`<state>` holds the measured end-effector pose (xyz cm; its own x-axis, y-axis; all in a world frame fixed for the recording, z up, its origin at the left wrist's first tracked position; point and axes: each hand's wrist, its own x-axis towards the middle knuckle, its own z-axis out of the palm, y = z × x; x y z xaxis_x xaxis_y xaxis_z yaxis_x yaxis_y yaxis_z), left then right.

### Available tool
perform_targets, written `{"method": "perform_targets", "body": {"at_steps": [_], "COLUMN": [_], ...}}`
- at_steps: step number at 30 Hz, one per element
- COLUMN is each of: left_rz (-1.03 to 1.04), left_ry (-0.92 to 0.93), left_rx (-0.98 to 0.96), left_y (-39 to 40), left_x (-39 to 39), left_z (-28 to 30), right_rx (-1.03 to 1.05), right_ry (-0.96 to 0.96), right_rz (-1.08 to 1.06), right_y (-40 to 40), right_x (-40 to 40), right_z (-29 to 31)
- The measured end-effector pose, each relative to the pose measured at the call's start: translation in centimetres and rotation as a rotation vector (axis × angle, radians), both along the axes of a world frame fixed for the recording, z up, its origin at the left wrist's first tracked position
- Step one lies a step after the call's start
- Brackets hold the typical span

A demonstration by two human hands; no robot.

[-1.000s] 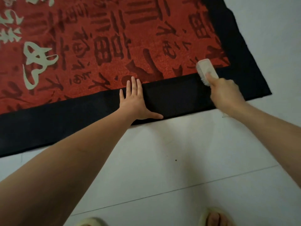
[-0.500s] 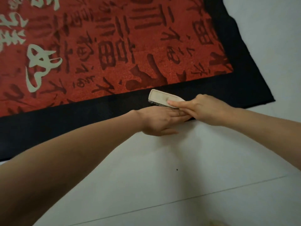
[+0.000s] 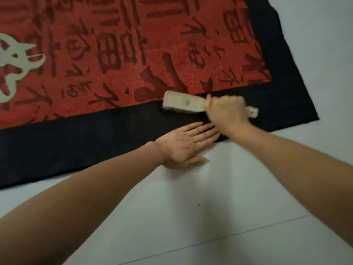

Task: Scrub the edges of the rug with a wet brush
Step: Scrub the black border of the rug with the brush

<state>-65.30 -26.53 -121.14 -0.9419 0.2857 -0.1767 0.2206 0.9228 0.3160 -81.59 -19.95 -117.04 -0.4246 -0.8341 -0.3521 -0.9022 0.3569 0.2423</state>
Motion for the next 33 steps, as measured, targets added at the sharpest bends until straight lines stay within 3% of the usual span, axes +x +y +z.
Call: {"method": "perform_targets", "body": {"at_steps": [3, 8, 11, 13, 15, 18, 22, 24, 26, 28, 30, 32, 33], "left_rz": [0.012, 0.003, 0.003, 0.009, -0.006, -0.005, -0.001, 0.172, 0.592, 1.012, 1.259, 1.346, 1.357], "left_ry": [-0.033, -0.082, -0.167, -0.202, -0.157, -0.113, -0.147, -0.061, 0.214, 0.435, 0.210, -0.068, -0.118], "left_rx": [-0.023, -0.040, -0.091, -0.093, -0.076, -0.075, -0.027, 0.199, 0.377, 0.334, 0.243, 0.176, 0.146], "left_y": [-0.5, -0.3, -0.2, -0.1, -0.2, 0.0, -0.3, 0.0, 0.4, 0.3, 0.1, 0.4, 0.6], "left_x": [-0.4, -0.4, -0.6, -0.7, -0.6, -0.3, -0.7, -0.4, 0.7, 1.1, 0.7, -0.1, -0.4], "left_z": [0.1, 0.5, 1.0, 1.3, 1.4, 1.0, 1.1, 1.8, 2.5, 3.0, 2.9, 2.4, 2.0], "right_rx": [-0.070, -0.179, -0.172, -0.183, -0.118, -0.191, -0.233, -0.281, -0.362, -0.485, -0.547, -0.488, -0.428], "right_ry": [0.093, 0.143, -0.007, 0.003, 0.085, 0.176, -0.166, -0.243, -0.344, -0.466, -0.552, -0.615, -0.621], "right_rz": [0.191, -0.161, 0.148, 0.294, 0.177, -0.186, -0.191, -0.321, -0.480, -0.550, -0.519, -0.424, -0.343], "right_y": [-0.4, 1.2, -1.1, -1.8, -0.1, 3.6, 0.5, 0.3, 2.1, 4.2, 5.0, 4.3, 3.7], "right_x": [0.1, -3.2, 4.1, 4.3, -0.5, -3.1, 4.2, 3.4, 1.0, 0.0, 1.5, 4.4, 6.0], "right_z": [-0.4, 2.7, 1.1, 1.5, 1.9, 2.0, 0.6, 0.9, 1.2, 2.0, 2.3, 1.2, 0.6]}}
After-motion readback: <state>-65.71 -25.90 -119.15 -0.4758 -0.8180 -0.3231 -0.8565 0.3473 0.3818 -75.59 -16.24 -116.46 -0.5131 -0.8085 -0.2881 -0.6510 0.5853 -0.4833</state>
